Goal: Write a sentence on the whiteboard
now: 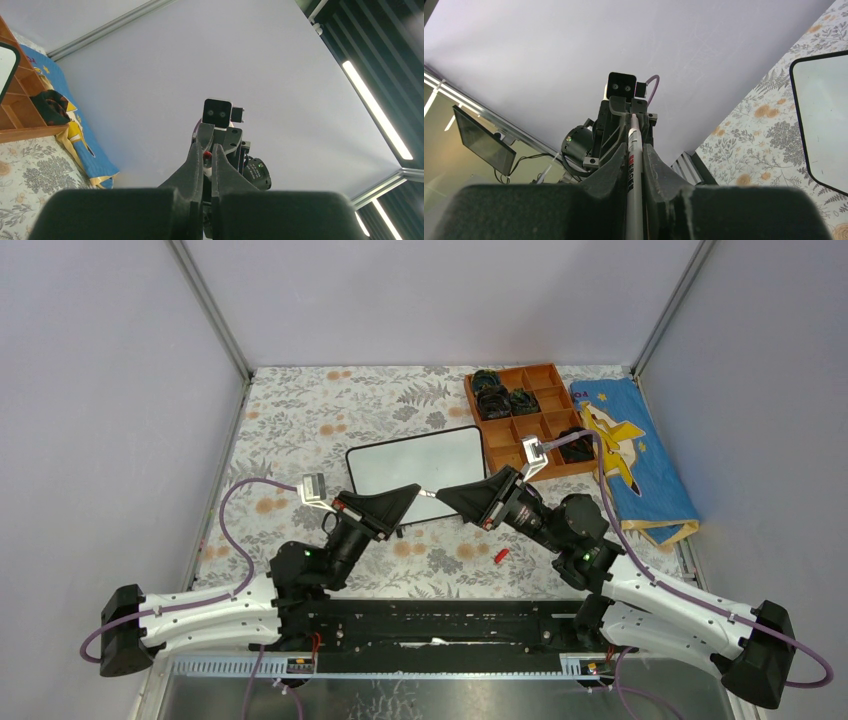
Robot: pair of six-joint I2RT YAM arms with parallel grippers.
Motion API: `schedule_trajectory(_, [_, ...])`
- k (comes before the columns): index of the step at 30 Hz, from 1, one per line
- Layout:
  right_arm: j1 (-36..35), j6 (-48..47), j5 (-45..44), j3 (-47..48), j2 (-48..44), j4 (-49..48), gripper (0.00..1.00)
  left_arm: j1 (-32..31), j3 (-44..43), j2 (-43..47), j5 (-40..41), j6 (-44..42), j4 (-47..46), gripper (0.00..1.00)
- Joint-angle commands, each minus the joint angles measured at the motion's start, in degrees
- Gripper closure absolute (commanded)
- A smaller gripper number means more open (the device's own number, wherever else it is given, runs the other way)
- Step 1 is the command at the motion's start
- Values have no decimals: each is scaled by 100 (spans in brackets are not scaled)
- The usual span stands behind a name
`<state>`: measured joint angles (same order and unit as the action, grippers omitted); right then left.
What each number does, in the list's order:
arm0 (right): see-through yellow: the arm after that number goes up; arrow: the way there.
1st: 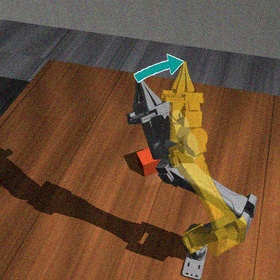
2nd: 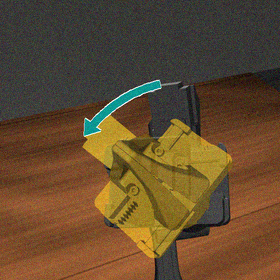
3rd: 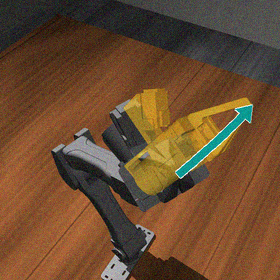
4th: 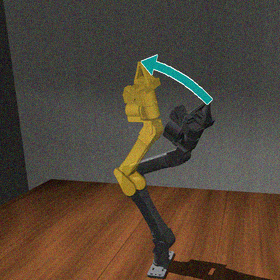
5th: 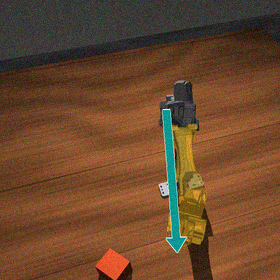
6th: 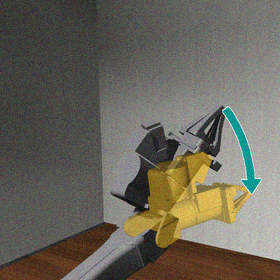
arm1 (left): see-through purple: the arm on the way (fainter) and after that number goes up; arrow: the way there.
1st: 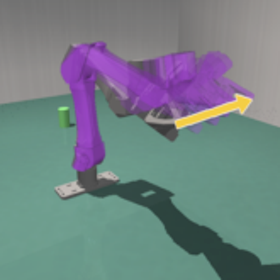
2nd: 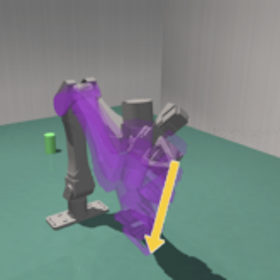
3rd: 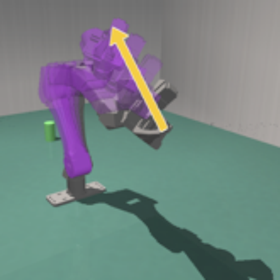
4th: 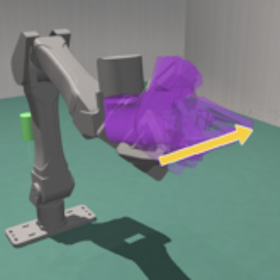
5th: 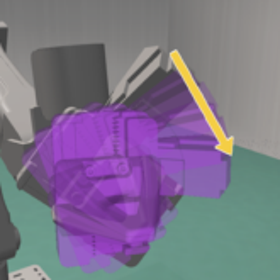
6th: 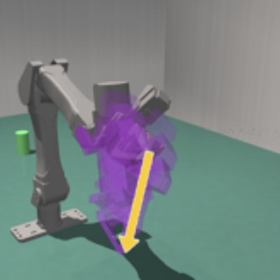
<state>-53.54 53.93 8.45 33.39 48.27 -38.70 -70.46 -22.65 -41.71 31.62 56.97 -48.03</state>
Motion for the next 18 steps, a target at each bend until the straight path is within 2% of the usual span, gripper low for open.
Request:
schedule_trajectory(1, [-33,2,24,61,-66,-365,79,-47,95,25,213,-112,-28,100])
schedule_trajectory(3, [-31,19,73,113,-19,-360,74,-47,73,35,222,-124,-10,100])
schedule_trajectory(13, [-33,42,179,161,49,-369,72,-47,86,92,204,-116,49,100])
schedule_trajectory(15, [-32,47,153,144,43,-371,74,-49,86,101,205,-113,60,100])
schedule_trajectory(18, [-34,54,180,151,65,-389,83,-52,95,102,205,-106,79,100])
